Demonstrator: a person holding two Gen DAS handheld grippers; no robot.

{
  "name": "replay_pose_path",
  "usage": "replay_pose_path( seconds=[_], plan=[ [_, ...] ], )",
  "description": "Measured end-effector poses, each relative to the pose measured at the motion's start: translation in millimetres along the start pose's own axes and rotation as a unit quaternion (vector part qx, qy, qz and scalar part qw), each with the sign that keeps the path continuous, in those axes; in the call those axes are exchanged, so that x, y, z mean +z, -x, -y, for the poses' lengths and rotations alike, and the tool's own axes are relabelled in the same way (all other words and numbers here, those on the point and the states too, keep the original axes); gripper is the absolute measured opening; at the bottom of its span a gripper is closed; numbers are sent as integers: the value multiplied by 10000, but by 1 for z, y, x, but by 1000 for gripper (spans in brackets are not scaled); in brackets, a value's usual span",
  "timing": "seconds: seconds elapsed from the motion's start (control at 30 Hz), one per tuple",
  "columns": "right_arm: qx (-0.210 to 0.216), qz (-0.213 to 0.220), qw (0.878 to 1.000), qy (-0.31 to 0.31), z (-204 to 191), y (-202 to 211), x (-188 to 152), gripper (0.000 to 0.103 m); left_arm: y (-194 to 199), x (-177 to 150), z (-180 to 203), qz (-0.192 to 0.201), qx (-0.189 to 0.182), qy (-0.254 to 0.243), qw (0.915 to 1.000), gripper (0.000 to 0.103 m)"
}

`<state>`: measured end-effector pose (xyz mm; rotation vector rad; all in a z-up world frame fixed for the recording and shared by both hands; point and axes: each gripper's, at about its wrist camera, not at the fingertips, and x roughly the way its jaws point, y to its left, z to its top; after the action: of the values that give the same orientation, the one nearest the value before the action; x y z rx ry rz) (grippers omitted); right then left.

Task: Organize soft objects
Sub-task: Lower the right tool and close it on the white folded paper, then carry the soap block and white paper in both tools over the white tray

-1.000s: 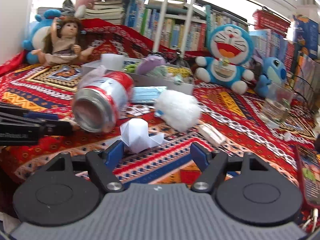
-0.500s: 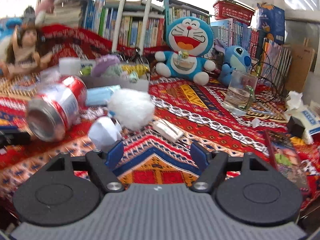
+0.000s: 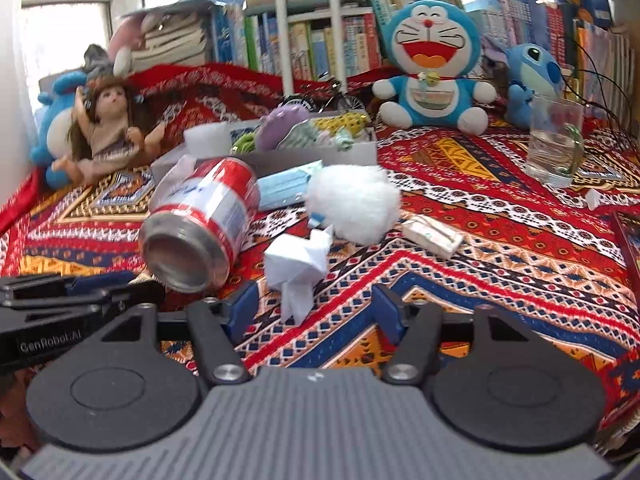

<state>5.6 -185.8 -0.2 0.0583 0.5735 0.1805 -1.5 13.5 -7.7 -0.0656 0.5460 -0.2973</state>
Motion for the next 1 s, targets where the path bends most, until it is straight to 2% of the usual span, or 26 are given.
replay_pose_path(
  seconds=[0.03, 0.13, 0.2, 0.3, 0.47, 0.53, 0.63, 0.7, 0.87, 1.0],
  plan=[
    [11, -18, 10000, 13, -2, -1, 0, 53, 0, 0, 0, 4, 2, 1, 10000, 28],
    [-25, -62, 9999, 154, -5, -3, 0, 38, 1, -1, 0, 22, 22, 25, 10000, 27],
    [-57, -64, 9996, 252, -5, -2, 1, 34, 1, 0, -2, 37, 51, 53, 10000, 27],
    [-161, -73, 9993, 344, -2, 0, 1, 34, 1, 0, -4, 44, 95, 111, 9999, 27],
    [-454, -91, 9973, 562, 2, 1, 2, 39, 1, 0, -8, 56, 128, 156, 9998, 27],
    [-401, -101, 9973, 600, 5, 2, 2, 39, 1, 0, -8, 60, 132, 166, 9998, 27],
    [17, -14, 9978, 657, 5, 8, 1, 61, 1, -1, -9, 67, 138, 182, 9997, 27],
    [225, -16, 9984, 525, 5, 8, 2, 66, 1, -1, -9, 66, 138, 180, 9997, 27],
    [395, -36, 9992, -65, 15, 1, 5, 66, 2, 1, -11, 87, 168, 225, 9996, 27],
    [600, 143, 9957, -693, 32, 4, 7, 66, 2, 2, -14, 104, 239, 284, 9993, 27]
  ],
)
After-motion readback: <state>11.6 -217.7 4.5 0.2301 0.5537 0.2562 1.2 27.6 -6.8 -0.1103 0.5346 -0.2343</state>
